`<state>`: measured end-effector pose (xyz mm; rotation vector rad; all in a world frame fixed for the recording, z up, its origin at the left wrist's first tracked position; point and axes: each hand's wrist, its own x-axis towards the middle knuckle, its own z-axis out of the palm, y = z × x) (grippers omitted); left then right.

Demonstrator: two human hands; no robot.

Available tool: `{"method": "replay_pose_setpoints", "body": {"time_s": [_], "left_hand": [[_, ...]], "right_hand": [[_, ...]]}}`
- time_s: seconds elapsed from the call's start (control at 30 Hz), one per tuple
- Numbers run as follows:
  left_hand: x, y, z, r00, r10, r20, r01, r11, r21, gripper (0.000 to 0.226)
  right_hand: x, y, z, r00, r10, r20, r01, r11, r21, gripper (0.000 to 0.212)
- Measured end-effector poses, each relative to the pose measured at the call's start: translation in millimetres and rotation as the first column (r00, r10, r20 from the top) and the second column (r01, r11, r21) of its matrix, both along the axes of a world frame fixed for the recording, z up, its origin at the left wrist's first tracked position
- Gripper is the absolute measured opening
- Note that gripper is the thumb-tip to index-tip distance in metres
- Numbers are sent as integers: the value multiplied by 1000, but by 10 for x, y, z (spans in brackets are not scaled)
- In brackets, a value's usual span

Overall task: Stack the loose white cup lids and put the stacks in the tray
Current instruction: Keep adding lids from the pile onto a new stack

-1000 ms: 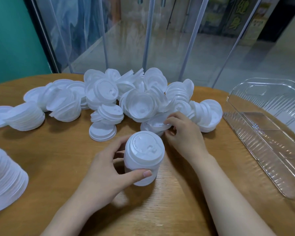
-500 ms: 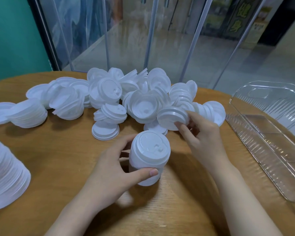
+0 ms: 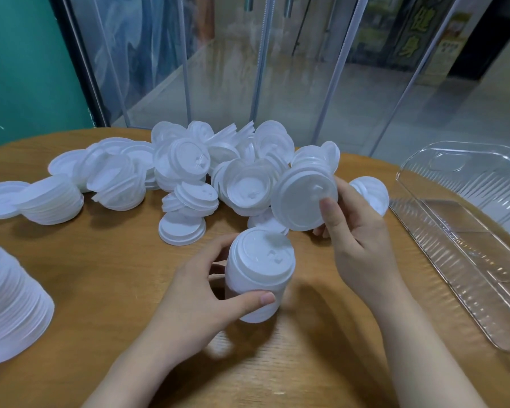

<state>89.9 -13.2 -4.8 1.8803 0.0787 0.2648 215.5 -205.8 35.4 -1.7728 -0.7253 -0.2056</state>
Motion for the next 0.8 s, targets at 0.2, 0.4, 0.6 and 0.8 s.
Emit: {"method": "replay_pose_setpoints", "body": {"time_s": [0.2, 0.4, 0.6, 0.8], "left_hand": [[4, -13, 12, 1000, -1, 1, 1, 1000, -5, 72], [4, -25, 21, 1000, -1, 4, 1, 1000, -10, 71], [14, -32, 27, 1000, 4, 14, -4, 1000, -11, 71], [1, -51, 24, 999, -7, 48, 6, 1000, 3, 75]], "right_hand": [[-144, 40, 63, 991, 95, -89, -89, 993, 74, 18], [-182, 78, 33, 981, 160, -108, -163, 986, -18, 15], [-202, 106, -7, 976, 141, -167, -160, 981, -106, 23], [-194, 108, -22, 981, 93, -169, -118, 983, -143, 30]]}}
